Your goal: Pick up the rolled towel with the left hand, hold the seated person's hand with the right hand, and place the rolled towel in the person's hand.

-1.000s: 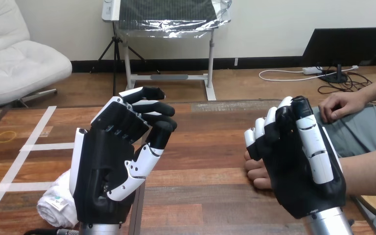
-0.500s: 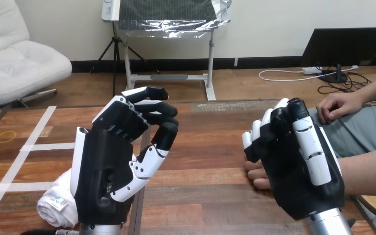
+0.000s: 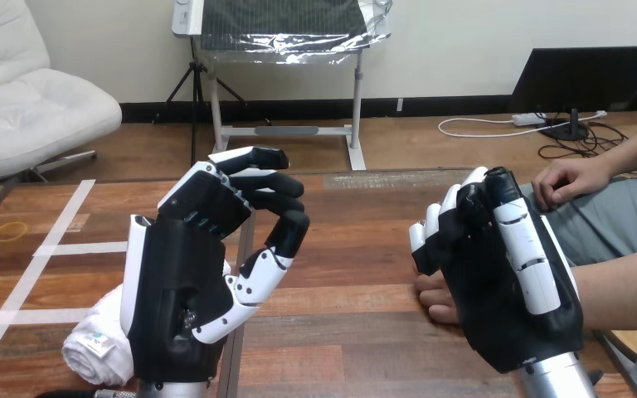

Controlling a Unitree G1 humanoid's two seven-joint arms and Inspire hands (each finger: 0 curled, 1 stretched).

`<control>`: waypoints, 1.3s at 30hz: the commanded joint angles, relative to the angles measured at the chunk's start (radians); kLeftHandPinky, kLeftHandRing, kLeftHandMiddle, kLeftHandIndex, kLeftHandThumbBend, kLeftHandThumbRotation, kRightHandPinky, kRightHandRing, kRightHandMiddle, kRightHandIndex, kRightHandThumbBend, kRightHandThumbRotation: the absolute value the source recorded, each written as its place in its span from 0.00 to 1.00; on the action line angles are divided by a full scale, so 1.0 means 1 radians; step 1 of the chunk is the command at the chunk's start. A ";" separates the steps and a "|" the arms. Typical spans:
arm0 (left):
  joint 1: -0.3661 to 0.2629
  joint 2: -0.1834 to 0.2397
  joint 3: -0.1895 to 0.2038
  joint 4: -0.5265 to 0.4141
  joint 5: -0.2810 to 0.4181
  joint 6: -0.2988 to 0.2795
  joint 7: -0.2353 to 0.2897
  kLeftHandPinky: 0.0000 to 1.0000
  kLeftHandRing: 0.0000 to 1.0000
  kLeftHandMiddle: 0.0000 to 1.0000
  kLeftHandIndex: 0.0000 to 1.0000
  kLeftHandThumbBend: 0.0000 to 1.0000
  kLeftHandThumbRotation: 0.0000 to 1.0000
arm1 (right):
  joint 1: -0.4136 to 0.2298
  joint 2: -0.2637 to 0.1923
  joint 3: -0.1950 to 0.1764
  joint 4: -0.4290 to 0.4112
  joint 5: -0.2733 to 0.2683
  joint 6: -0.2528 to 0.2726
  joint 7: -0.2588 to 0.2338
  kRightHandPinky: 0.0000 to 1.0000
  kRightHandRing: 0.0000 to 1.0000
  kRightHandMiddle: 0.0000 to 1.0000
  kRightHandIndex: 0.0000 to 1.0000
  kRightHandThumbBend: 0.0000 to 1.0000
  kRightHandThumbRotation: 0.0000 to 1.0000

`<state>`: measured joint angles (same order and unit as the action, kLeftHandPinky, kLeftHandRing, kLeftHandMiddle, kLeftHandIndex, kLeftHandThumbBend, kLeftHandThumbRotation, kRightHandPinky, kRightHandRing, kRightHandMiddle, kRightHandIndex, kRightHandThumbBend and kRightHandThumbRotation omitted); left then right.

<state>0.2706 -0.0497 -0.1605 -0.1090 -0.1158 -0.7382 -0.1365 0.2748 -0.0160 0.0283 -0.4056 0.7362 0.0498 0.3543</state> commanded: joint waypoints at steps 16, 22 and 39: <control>0.111 -0.007 -0.045 0.016 -0.019 -0.011 -0.021 0.48 0.52 0.57 0.61 0.55 0.20 | 0.007 0.041 0.037 0.046 -0.505 -0.331 -0.131 0.21 0.34 0.47 0.43 0.42 0.46; 0.110 -0.005 -0.045 0.023 -0.038 -0.011 -0.031 0.46 0.53 0.61 0.63 0.58 0.32 | 0.014 0.029 0.048 0.057 -0.604 -0.377 -0.174 0.39 0.56 0.66 0.62 0.40 0.49; 0.113 0.004 -0.054 0.006 -0.117 0.040 -0.087 0.45 0.55 0.68 0.67 0.65 0.40 | 0.033 0.011 0.088 0.052 -0.475 -0.377 -0.116 0.59 0.81 0.84 0.81 0.47 0.51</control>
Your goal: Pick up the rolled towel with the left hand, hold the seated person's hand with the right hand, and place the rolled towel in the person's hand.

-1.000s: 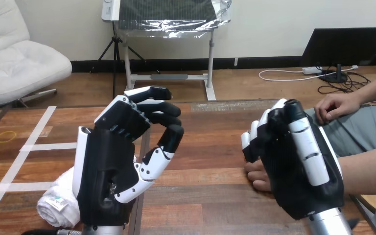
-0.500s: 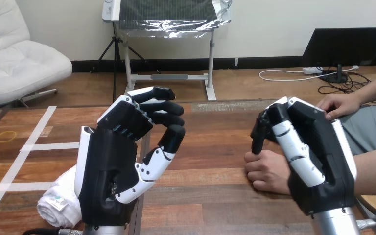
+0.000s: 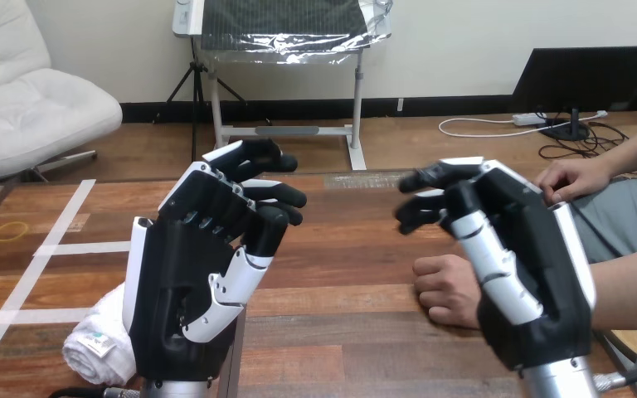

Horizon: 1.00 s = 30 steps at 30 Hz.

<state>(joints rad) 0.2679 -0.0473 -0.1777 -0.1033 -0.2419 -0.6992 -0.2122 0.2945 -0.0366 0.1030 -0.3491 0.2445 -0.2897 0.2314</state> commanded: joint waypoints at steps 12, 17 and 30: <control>0.112 0.000 -0.031 0.005 0.022 -0.010 -0.025 0.47 0.58 0.70 0.70 0.65 0.45 | 0.016 0.009 0.022 0.009 0.018 -0.069 0.026 0.67 0.86 0.88 0.85 0.50 0.59; 0.122 0.000 -0.034 -0.009 0.020 0.005 -0.024 0.49 0.59 0.71 0.71 0.66 0.46 | 0.017 0.007 0.022 0.012 0.010 -0.080 0.027 0.69 0.86 0.88 0.86 0.52 0.62; 0.131 -0.005 -0.035 -0.019 0.030 0.018 -0.013 0.52 0.62 0.71 0.71 0.64 0.46 | 0.023 0.003 0.026 0.008 0.030 -0.078 0.034 0.70 0.86 0.88 0.85 0.55 0.63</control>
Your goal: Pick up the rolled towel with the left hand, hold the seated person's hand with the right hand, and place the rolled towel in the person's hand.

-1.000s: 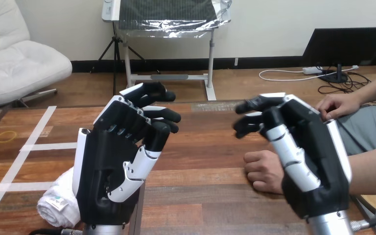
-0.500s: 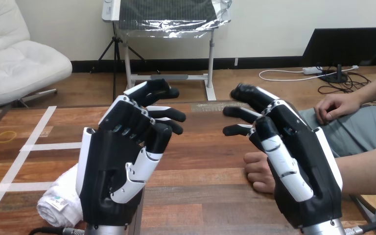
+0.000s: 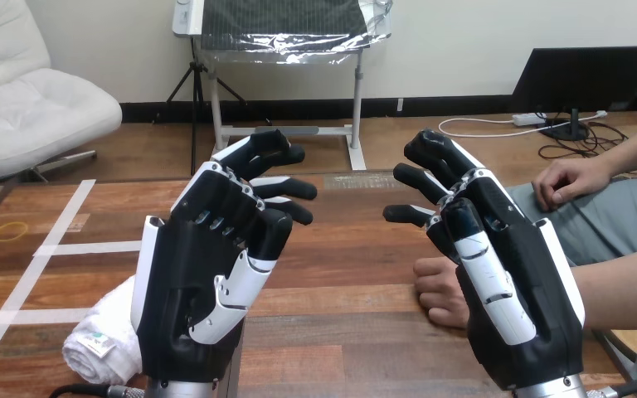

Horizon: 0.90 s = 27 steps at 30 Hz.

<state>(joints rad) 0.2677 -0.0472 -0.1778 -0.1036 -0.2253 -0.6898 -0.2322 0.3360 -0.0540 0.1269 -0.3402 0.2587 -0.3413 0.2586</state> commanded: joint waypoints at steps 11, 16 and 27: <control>0.128 -0.010 -0.010 -0.006 0.094 -0.020 0.041 0.54 0.62 0.71 0.72 0.65 0.49 | -0.017 0.018 -0.002 0.003 0.033 -0.028 0.021 0.69 0.85 0.87 0.84 0.54 0.62; 0.119 -0.016 0.059 0.007 0.297 -0.085 0.133 0.56 0.64 0.71 0.73 0.63 0.54 | -0.016 0.017 -0.002 0.004 0.047 -0.025 0.029 0.66 0.83 0.86 0.83 0.53 0.62; 0.150 -0.050 0.165 -0.082 0.652 -0.075 0.357 0.66 0.74 0.78 0.78 0.64 0.47 | -0.013 0.017 -0.002 0.003 0.047 -0.018 0.025 0.60 0.79 0.84 0.82 0.52 0.60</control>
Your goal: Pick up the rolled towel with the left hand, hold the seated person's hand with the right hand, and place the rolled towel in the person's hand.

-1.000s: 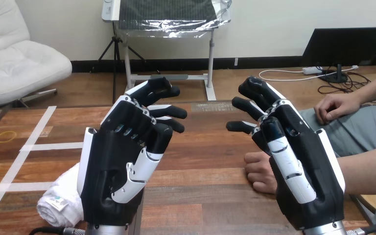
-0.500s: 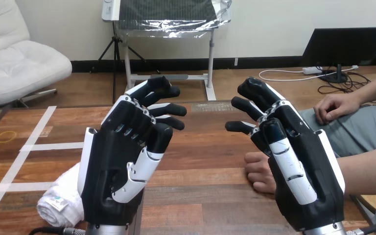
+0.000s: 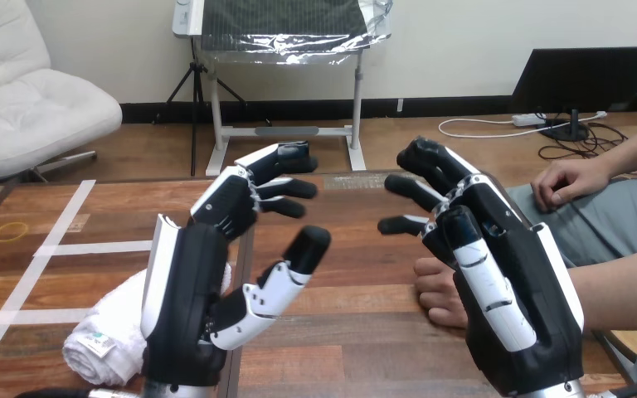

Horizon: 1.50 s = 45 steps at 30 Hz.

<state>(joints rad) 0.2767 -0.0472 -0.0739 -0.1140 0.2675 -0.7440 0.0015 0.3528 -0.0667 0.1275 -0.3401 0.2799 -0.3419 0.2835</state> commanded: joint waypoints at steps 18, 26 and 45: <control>0.149 -0.006 0.032 -0.108 0.171 -0.004 0.219 0.66 0.76 0.79 0.78 0.65 0.33 | -0.035 0.024 0.004 0.019 0.037 -0.018 0.005 0.55 0.75 0.82 0.79 0.50 0.57; 0.147 0.002 -0.001 -0.092 0.127 -0.009 0.200 0.64 0.73 0.78 0.77 0.65 0.32 | -0.038 0.025 0.005 0.025 0.041 -0.029 0.007 0.55 0.73 0.81 0.77 0.49 0.57; 0.143 0.007 -0.025 -0.065 0.099 -0.019 0.195 0.64 0.72 0.76 0.77 0.66 0.33 | -0.037 0.028 0.002 0.034 0.047 -0.046 0.005 0.52 0.72 0.80 0.76 0.49 0.55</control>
<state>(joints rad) 0.2953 -0.0288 -0.0441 -0.1858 0.3832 -0.7488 0.1967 0.3549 -0.0707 0.1411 -0.3073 0.3158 -0.3531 0.2872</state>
